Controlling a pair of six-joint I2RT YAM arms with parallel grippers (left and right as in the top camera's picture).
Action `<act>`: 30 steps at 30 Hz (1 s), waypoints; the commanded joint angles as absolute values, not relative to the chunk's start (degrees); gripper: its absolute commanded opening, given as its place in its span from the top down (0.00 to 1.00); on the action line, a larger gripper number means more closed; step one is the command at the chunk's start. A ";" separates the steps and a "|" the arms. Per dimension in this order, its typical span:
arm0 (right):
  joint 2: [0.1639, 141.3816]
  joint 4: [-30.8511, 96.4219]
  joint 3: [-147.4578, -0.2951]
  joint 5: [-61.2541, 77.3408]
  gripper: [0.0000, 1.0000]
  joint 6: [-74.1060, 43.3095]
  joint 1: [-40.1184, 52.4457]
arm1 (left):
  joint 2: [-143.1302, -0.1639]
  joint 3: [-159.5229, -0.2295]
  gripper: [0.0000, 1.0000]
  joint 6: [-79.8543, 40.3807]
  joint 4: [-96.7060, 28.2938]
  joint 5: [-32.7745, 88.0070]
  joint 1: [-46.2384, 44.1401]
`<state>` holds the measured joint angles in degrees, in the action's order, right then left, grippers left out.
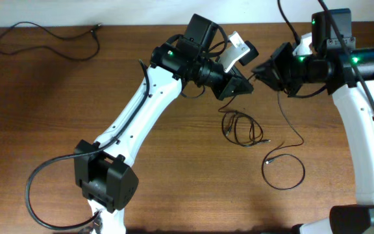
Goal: Untangle cables
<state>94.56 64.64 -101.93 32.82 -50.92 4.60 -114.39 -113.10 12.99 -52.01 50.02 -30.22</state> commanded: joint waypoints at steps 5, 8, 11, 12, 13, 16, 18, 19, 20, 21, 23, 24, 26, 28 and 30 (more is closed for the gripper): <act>92.99 64.53 -101.97 34.46 0.04 -34.70 2.57 | -110.98 -113.32 1.00 13.39 -52.31 47.09 -29.17; 92.25 65.06 -102.06 35.59 0.04 -34.70 -0.89 | -109.43 -113.32 1.00 13.43 -53.54 46.87 -29.08; 92.01 68.84 -102.06 35.59 0.04 -34.65 -5.37 | -107.83 -113.32 1.00 15.09 -53.80 46.85 -29.08; 92.03 70.57 -102.06 35.59 0.04 -34.06 -6.61 | -107.28 -113.32 1.00 15.73 -53.69 46.85 -29.08; 92.03 72.01 -102.06 35.57 0.04 -32.27 -7.55 | -106.83 -113.32 1.00 16.38 -53.58 46.85 -29.08; 92.03 74.85 -102.06 35.55 0.01 -30.17 -8.32 | -104.55 -113.32 1.00 16.38 -51.18 46.87 -29.08; 92.03 74.76 -102.06 35.57 0.00 -26.65 -8.27 | -103.31 -113.32 1.00 16.36 -49.65 46.85 -29.08; 92.03 74.61 -102.06 35.57 0.00 -23.62 -8.27 | -102.76 -113.32 1.00 16.32 -49.25 46.85 -29.08; 92.03 74.22 -102.06 35.40 0.00 -18.20 -8.27 | -102.28 -113.32 1.00 15.86 -49.04 46.83 -29.08; 92.03 73.71 -102.06 35.35 0.00 -13.34 -8.27 | -101.62 -113.32 1.00 14.48 -48.77 46.76 -29.04; 92.03 73.76 -102.06 35.38 0.00 -2.83 -8.27 | -100.75 -113.32 1.00 10.48 -48.05 46.46 -29.02; 92.03 74.28 -102.06 35.40 0.00 2.72 -8.27 | -100.44 -113.32 1.00 9.17 -47.92 46.46 -29.02; 92.03 75.31 -102.06 35.66 0.00 9.82 -8.27 | -99.85 -113.32 1.00 6.66 -47.88 46.46 -29.02; 92.01 76.71 -102.06 39.42 0.00 16.93 -8.27 | -99.48 -113.32 1.00 3.60 -47.51 46.48 -29.02; 92.01 78.46 -102.06 46.11 0.03 25.52 -8.27 | -99.31 -113.32 1.00 0.23 -46.48 46.46 -29.02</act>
